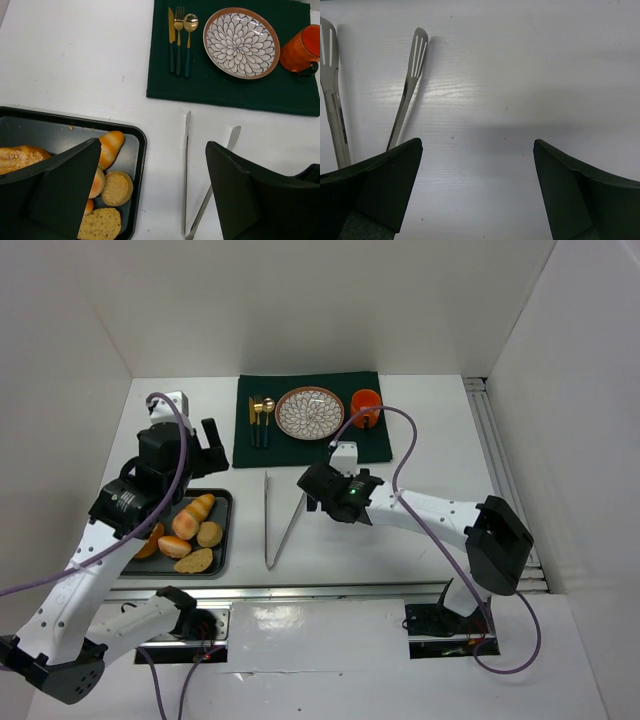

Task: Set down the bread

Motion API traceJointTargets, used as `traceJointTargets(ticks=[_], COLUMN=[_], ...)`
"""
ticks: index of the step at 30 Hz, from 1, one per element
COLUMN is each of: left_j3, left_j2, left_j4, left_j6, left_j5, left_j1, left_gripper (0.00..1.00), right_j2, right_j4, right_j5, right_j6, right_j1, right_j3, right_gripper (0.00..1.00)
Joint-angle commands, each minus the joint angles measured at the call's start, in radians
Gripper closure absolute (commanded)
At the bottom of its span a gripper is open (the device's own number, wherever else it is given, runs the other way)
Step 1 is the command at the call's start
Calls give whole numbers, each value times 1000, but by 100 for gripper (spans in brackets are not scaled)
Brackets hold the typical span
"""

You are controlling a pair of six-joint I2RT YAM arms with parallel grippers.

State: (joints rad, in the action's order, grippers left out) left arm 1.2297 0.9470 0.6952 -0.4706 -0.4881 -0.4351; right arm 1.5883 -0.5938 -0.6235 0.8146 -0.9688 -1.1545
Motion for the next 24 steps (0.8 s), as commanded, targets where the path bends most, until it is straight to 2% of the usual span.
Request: traceJointTargets(ticks=[1,8,12,24], left_j3=[48,122,229,169], left_j2=[-16,6,68,49], left_j4=[-14,53,164,158], left_j6=[20,37,16,6], left_j5=[-38,-61,-40,-30], left_j1=[-1,-1,-1,-1], left_gripper=[1,1,1,1], right_j2=[-63,-82,-10,275], right_j4=[-1,156,239,270], right_j5=[-51,63,139,229], right_j6=[18,-95,-81,-48], right_j1=[-10,-62,-102,-162], right_j3=[9,19,-11,-191], right_gripper=[1,1,1,1])
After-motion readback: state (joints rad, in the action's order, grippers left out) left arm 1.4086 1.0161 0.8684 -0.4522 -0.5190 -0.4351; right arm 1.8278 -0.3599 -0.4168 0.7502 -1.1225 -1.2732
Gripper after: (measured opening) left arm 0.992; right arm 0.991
